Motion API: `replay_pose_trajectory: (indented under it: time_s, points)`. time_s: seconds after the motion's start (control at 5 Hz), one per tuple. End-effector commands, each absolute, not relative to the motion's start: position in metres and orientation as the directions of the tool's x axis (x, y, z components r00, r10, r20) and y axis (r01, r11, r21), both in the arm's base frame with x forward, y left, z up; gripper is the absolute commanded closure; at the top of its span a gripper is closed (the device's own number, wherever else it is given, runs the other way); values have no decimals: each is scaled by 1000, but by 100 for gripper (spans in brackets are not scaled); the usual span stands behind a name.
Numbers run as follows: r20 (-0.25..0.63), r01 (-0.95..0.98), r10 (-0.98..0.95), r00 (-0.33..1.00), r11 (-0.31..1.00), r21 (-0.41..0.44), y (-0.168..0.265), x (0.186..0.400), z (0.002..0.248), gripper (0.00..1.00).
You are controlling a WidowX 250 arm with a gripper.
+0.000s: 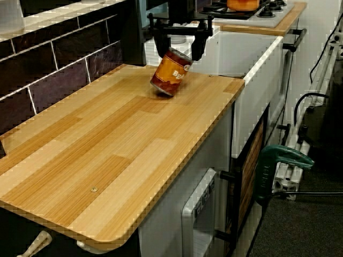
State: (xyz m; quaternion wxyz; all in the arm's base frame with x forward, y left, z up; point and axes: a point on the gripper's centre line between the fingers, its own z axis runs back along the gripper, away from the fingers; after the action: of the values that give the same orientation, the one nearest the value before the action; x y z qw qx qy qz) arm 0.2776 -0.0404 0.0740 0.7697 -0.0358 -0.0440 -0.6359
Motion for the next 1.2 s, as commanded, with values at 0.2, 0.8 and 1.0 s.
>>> replay_pose_trajectory:
  time_s: [0.2,0.8,1.0]
  points:
    - [145,969,-958,246,244,-28,-22,306,94,0]
    - [186,966,-948,258,250,-65,-4,295,113,0]
    - [178,958,-941,286,283,-43,-7,295,102,0]
